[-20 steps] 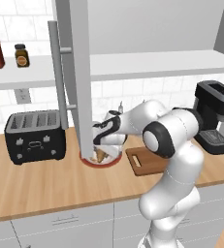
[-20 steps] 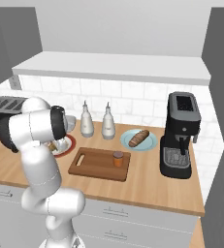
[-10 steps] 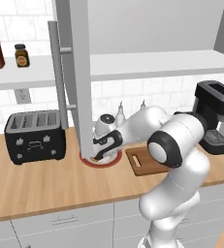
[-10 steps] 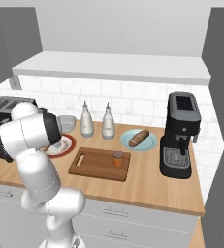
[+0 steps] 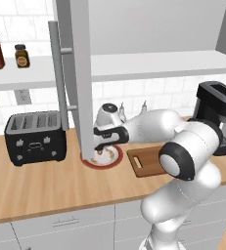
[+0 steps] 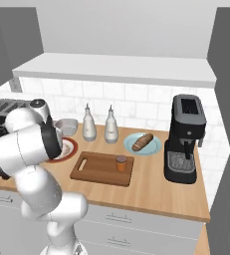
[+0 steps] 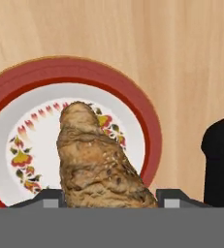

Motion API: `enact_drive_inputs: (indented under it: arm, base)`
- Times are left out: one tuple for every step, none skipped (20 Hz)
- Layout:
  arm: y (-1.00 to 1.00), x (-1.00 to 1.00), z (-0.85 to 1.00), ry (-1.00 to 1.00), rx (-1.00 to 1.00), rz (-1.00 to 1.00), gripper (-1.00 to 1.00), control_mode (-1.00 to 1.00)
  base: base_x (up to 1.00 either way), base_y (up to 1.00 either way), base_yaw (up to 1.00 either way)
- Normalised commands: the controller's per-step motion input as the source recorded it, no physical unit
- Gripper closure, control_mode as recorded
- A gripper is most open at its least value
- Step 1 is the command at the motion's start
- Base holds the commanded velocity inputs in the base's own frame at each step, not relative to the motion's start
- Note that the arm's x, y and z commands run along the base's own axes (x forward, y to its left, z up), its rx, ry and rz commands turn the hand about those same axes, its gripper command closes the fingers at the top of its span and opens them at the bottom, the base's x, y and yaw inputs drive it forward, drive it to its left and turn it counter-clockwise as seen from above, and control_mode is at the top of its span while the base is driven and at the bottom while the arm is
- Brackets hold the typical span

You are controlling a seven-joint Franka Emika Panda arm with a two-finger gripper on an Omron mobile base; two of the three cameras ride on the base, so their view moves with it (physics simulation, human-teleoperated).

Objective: From the different types of pastries on the counter, select a croissant and place it on the cutting board. Then retrieve a jar of jam from the cabinet and place it alongside the croissant on the cutting board.

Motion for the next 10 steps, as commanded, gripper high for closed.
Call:
enact_drive_inputs:
  arm:
    - [0.0, 0.0, 0.49, 0.0, -0.15, 0.22, 1.0, -1.0]
    - [0.0, 0.0, 0.4, 0.0, -0.16, 0.22, 1.0, -1.0]
    - [0.0, 0.0, 0.4, 0.0, -0.17, 0.23, 1.0, -1.0]
    - [0.0, 0.0, 0.37, 0.0, -0.15, 0.24, 1.0, -1.0]
    - [-0.03, 0.0, 0.36, 0.0, -0.15, 0.23, 1.0, -1.0]
    - [-0.2, 0.0, 0.29, 0.01, -0.11, 0.22, 1.0, -1.0]
    - [-0.44, 0.0, 0.24, 0.02, -0.09, 0.21, 1.0, -1.0]
    - [-0.53, 0.0, 0.25, 0.02, -0.14, 0.21, 1.0, -1.0]
    - [-0.49, 0.0, 0.24, 0.01, -0.19, 0.21, 1.0, -1.0]
    - [-0.5, 0.0, 0.29, 0.03, -0.19, 0.21, 1.0, -1.0]
  base:
    - [0.0, 0.0, 0.0]
    - [0.0, 0.0, 0.0]
    - [0.0, 0.0, 0.0]
    - [0.0, 0.0, 0.0]
    - [0.0, 0.0, 0.0]
    - [0.0, 0.0, 0.0]
    - [0.0, 0.0, 0.0]
    - [0.0, 0.0, 0.0]
    - [0.0, 0.0, 0.0]
    - [0.0, 0.0, 0.0]
